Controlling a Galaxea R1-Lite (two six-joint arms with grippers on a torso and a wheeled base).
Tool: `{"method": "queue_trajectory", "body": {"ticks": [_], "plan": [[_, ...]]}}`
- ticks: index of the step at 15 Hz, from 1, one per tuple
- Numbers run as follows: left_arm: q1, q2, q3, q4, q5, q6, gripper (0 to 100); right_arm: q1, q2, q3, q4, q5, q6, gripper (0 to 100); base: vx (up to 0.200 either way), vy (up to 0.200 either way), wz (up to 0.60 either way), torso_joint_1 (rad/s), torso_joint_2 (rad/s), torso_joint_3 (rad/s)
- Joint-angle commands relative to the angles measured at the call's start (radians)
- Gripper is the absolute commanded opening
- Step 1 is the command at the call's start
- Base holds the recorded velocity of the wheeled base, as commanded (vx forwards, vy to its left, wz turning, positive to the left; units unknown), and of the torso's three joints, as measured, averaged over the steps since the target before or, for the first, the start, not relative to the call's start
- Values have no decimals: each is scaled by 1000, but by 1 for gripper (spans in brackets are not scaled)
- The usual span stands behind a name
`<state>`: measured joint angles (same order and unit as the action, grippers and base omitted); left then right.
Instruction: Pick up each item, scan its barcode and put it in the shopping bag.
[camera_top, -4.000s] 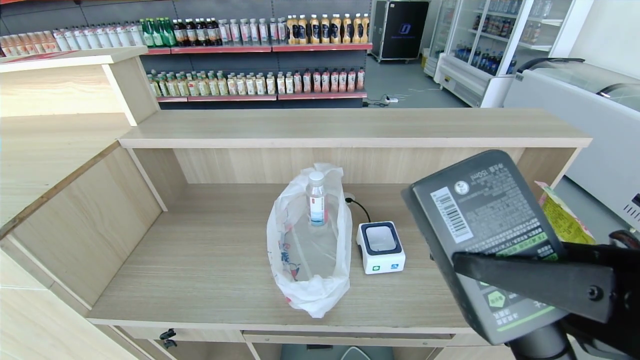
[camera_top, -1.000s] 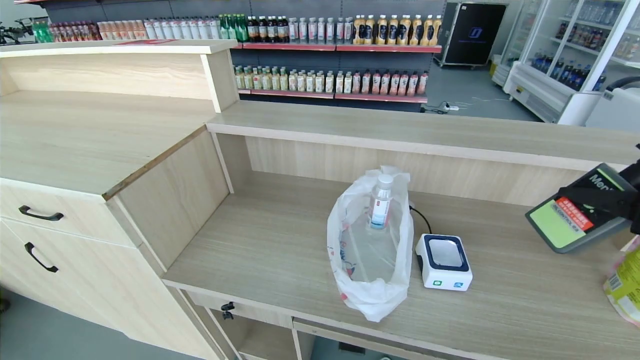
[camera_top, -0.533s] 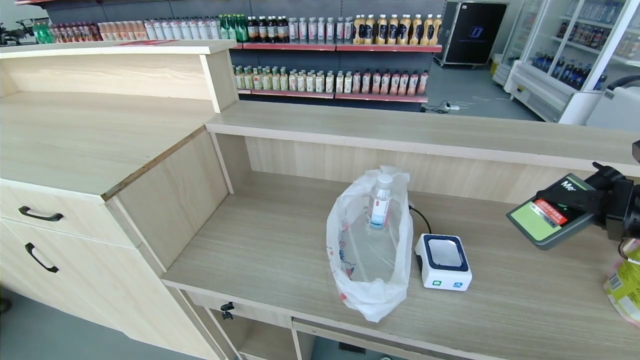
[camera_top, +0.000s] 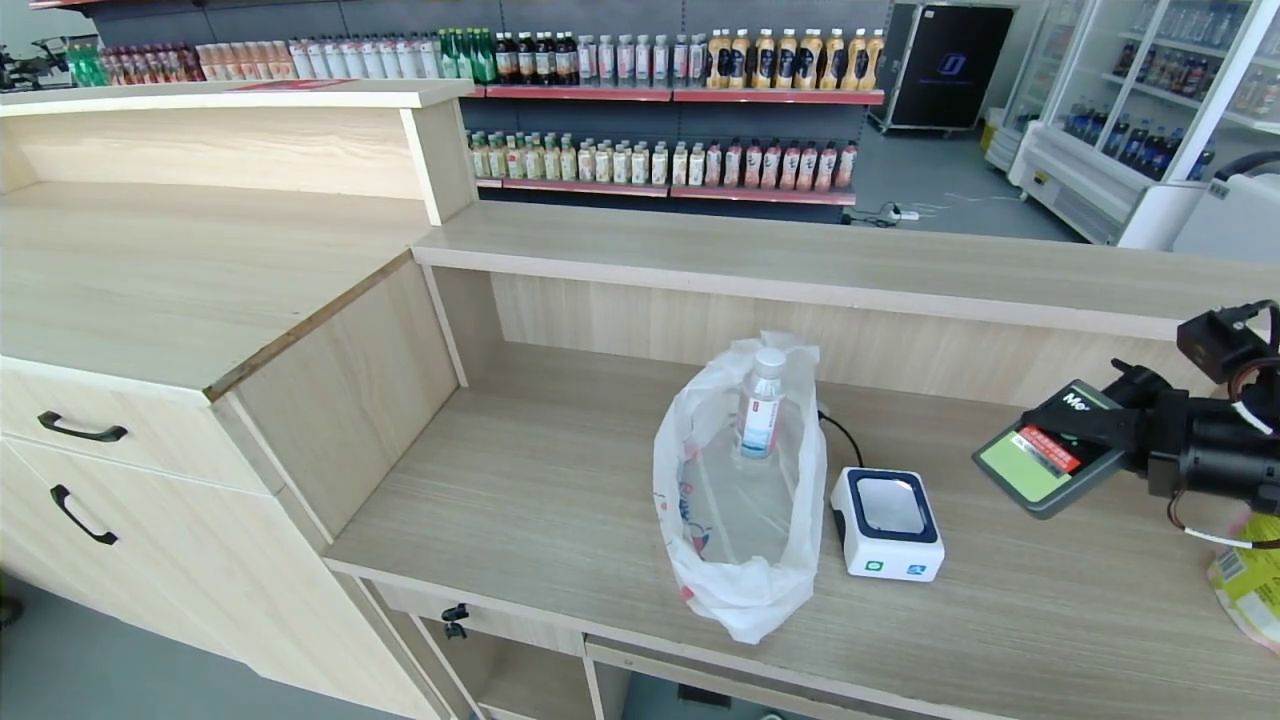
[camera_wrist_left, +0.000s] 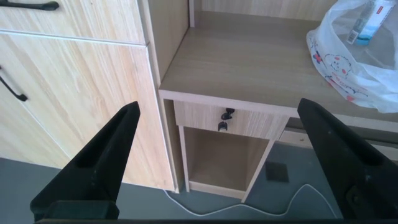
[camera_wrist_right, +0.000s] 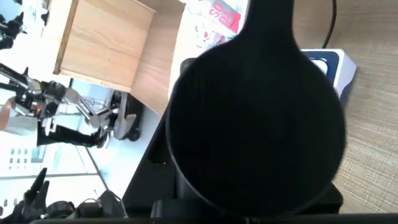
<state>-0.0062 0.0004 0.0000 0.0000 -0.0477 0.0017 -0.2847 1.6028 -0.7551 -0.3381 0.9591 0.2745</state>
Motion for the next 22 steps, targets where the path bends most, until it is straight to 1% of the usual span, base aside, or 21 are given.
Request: {"method": "queue_trajectory", "body": {"ticks": [1,3,5,9,11,14,22], "plan": [[0,1,0,0,0,0,100,4,37,2,2,16,-24,0,0,0,0,0,0,0],[0,1,0,0,0,0,100,4,91,-3,8,53,-159,0,0,0,0,0,0,0],[0,1,0,0,0,0,100,4,131,-12,4,55,-218,0,0,0,0,0,0,0],[0,1,0,0,0,0,100,2,181,-49,-12,95,-247,0,0,0,0,0,0,0],[0,1,0,0,0,0,100,7,226,-59,-56,113,-264,0,0,0,0,0,0,0],[0,1,0,0,0,0,100,22,287,-87,-96,116,-276,0,0,0,0,0,0,0],[0,1,0,0,0,0,100,59,370,-93,-176,116,-297,0,0,0,0,0,0,0]]}}
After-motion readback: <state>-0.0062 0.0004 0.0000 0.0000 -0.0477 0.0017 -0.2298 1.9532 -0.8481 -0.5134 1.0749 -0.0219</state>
